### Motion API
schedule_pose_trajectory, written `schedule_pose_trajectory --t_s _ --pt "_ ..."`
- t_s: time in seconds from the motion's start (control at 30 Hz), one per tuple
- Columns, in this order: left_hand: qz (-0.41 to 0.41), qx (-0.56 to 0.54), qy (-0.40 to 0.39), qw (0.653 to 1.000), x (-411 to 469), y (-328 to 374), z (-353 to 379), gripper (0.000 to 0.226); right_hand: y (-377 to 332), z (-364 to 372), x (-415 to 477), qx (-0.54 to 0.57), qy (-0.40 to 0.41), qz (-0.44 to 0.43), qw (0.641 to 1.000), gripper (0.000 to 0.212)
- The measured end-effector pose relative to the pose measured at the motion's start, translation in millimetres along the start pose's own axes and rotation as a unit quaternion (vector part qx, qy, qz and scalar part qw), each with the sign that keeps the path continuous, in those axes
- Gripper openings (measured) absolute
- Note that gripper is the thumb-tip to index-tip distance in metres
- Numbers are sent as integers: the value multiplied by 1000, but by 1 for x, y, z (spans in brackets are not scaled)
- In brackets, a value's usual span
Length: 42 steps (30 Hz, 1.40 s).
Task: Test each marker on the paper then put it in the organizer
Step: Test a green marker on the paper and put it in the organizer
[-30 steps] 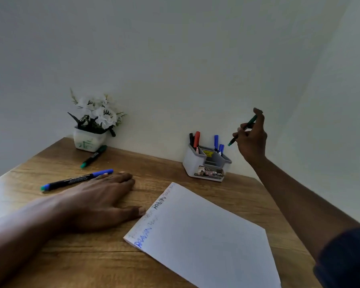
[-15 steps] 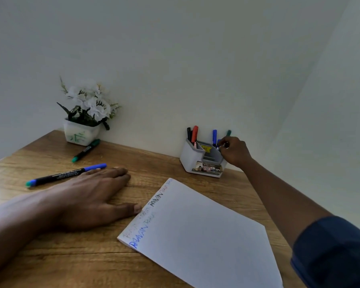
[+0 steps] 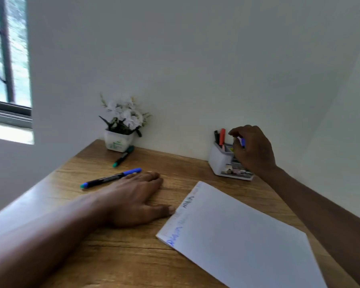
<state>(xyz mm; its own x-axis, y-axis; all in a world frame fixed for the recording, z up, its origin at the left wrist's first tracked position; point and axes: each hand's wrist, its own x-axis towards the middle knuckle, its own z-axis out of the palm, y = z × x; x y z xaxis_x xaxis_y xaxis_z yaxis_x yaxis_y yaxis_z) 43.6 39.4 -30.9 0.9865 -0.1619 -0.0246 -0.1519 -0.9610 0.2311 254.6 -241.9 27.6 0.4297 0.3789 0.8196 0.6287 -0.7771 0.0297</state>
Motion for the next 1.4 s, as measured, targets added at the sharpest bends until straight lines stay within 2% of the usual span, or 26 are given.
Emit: schedule_pose_trajectory --t_s 0.07,0.13,0.23,0.33,0.43,0.6,0.73,0.83,0.9,0.97,1.03,1.07,1.1,1.13,1.17,1.23,1.3,1.4 --pt "-2 4 5 1000 -1 -1 3 94 -27 12 3 95 -48 -46 993 21" --pt "-1 10 9 1000 -3 -1 4 93 -55 27 9 156 -130 -86 975 21" --pt "4 18 5 1000 -4 0 4 91 -94 57 24 151 -226 -144 952 24" --pt "7 20 10 1000 -2 -1 5 92 -134 89 42 145 -270 -181 934 31" --pt "6 15 12 1000 0 -3 6 93 -170 115 56 123 -302 -240 915 39" --pt "10 14 21 1000 2 -4 8 93 -208 136 64 35 -315 -378 870 35" --pt "10 12 19 1000 3 -5 7 93 -207 127 72 -37 -290 -430 854 27" --pt "12 10 18 1000 2 -5 7 94 -200 117 71 -53 -292 -431 852 28" --pt "12 9 17 1000 1 -4 7 94 -190 106 67 -52 -276 -401 872 27" --pt "13 7 19 1000 0 -3 5 93 -175 86 63 -23 -226 -346 910 26" --pt "12 6 17 1000 -2 -3 5 90 -156 64 54 76 -163 -254 950 21" --pt "20 5 22 1000 -3 -1 3 88 -148 47 47 147 -143 -187 961 16" --pt "25 4 28 999 -4 0 1 85 -141 32 39 234 -135 -108 957 12" --pt "23 -2 31 999 -5 -2 3 84 -139 23 31 336 -141 -28 931 11" --pt "19 -10 33 999 -5 -5 5 83 -139 13 20 427 -152 40 890 10" --pt "19 -23 62 998 -7 -5 3 84 -138 -11 -3 541 -154 147 814 13" --pt "28 -30 122 992 -7 1 2 83 -135 -31 -29 590 -156 225 760 27" --pt "75 -74 232 967 -10 9 0 78 -140 -43 -60 637 -170 272 701 34"
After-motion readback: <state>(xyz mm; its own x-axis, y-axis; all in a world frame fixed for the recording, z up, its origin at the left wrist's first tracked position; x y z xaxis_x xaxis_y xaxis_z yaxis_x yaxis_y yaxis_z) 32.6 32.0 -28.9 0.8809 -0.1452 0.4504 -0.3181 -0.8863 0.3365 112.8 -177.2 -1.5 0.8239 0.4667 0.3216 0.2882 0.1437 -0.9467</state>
